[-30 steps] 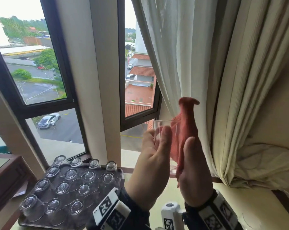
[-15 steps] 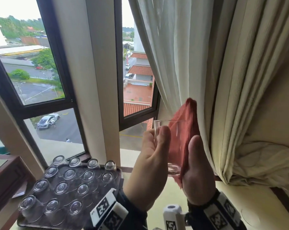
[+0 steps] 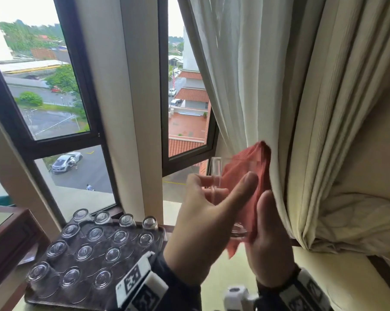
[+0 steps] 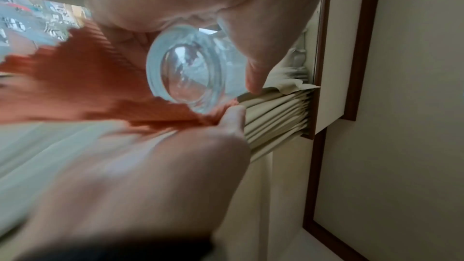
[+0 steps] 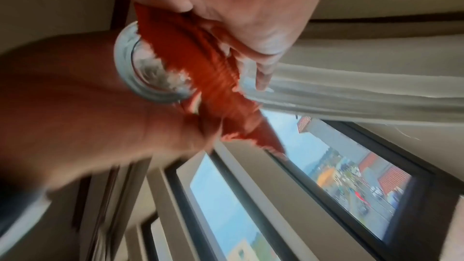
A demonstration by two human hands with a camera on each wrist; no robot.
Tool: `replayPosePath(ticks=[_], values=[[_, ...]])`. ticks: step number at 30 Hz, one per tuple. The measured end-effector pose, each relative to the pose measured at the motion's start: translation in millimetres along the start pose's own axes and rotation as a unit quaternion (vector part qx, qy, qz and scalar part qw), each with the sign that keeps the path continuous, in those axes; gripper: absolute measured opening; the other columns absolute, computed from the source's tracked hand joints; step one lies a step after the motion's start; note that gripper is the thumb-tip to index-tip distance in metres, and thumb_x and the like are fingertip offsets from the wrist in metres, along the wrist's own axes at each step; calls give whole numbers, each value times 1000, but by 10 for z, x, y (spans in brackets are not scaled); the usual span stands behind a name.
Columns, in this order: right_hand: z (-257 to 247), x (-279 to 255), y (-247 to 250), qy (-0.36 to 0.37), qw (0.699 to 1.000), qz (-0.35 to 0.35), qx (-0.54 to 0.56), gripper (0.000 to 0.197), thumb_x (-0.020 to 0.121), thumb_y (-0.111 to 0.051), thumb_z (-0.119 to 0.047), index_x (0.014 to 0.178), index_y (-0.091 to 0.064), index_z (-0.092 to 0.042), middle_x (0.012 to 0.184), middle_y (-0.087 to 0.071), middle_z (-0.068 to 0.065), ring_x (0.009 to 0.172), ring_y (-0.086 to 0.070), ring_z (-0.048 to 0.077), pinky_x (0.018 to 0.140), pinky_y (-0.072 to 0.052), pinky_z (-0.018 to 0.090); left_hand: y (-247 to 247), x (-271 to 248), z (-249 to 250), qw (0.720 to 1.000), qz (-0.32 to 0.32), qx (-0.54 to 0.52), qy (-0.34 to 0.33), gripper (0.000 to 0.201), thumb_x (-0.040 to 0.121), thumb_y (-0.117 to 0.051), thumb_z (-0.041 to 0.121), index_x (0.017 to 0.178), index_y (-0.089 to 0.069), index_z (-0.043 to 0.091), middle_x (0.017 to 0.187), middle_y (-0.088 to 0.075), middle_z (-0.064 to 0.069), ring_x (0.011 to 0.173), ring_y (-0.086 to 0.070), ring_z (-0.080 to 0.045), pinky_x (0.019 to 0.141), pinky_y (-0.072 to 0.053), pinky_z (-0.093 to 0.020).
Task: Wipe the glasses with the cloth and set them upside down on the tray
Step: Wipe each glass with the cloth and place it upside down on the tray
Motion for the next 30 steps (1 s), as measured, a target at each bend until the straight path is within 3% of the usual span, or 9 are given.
replayPosePath(ticks=[3, 5, 8, 13, 18, 22, 25, 27, 30], values=[[-132, 95, 99, 16, 998, 56, -14, 100, 66, -52, -94, 128, -59, -17, 117, -73, -10, 107, -70, 6, 93, -57, 31, -91, -33, -68, 998, -19, 44, -31, 51, 93, -59, 73, 125, -61, 34, 118, -75, 5, 108, -73, -6, 97, -56, -30], [-245, 23, 42, 111, 989, 79, -65, 93, 83, -43, -84, 144, -49, -15, 140, -62, -5, 131, -57, 14, 111, -45, 33, -93, -8, -24, 998, -22, 38, -41, 47, 101, -44, 69, 124, -64, 33, 111, -76, 16, 100, -69, 8, 86, -52, -13], [-4, -197, -73, 56, 991, 42, -116, 108, 81, -41, -88, 141, -52, 1, 125, -68, -3, 111, -64, 3, 109, -44, 52, -17, 80, 62, 999, -34, -14, -40, 54, 100, -39, 58, 127, -61, 16, 106, -76, -2, 80, -73, 3, 66, -55, -13], [198, -202, -63, 12, 997, 46, -56, 78, 76, -38, -93, 143, -44, -53, 144, -55, -22, 134, -52, 5, 105, -50, 28, 20, 58, 203, 997, -32, 0, -64, 52, 96, -44, 60, 135, -52, 27, 94, -73, 12, 80, -71, -1, 73, -56, -17], [-74, 16, 26, -60, 997, 18, 34, 135, 54, -57, -98, 139, -47, 6, 104, -70, 16, 104, -65, 47, 79, -57, 36, -124, -58, 68, 996, -48, 21, -69, 49, 105, -39, 50, 140, -46, 16, 81, -74, 11, 76, -72, 2, 71, -54, -11], [-317, 16, -177, 152, 976, 16, -154, 53, 102, -41, -58, 152, -37, -43, 150, -46, -27, 143, -40, 2, 121, -31, 48, -32, 71, 123, 998, 5, 33, -60, 54, 103, -37, 63, 137, -52, 24, 110, -70, 4, 98, -70, 2, 96, -55, -26], [-56, -240, -255, 230, 947, -1, -222, 48, 109, -36, -35, 156, -33, -28, 164, -30, -11, 153, -26, 18, 125, -19, 35, 121, 204, 183, 999, 27, -13, -38, 56, 106, -42, 66, 140, -51, 23, 129, -69, -8, 120, -70, -19, 105, -56, -43], [45, -327, -211, 150, 976, 11, -155, 56, 99, -37, -66, 151, -38, -44, 157, -39, -20, 148, -34, 10, 122, -26, 33, 137, 202, 240, 999, 8, 6, -44, 62, 102, -38, 70, 144, -46, 26, 129, -67, -4, 119, -68, -17, 98, -56, -33], [30, -189, -141, 9, 997, 15, -75, 101, 70, -38, -98, 133, -60, -22, 131, -67, 1, 121, -63, 22, 106, -46, 57, 72, 70, 211, 997, -26, 29, -59, 45, 105, -32, 54, 132, -51, 23, 83, -73, 6, 72, -71, 2, 61, -54, -14]])
Point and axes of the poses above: each hand's wrist, its own x-axis towards the middle knuckle, its own y-axis out of the back of the hand, z = x × y, the point moved 5 cm from there along x, towards the middle knuckle
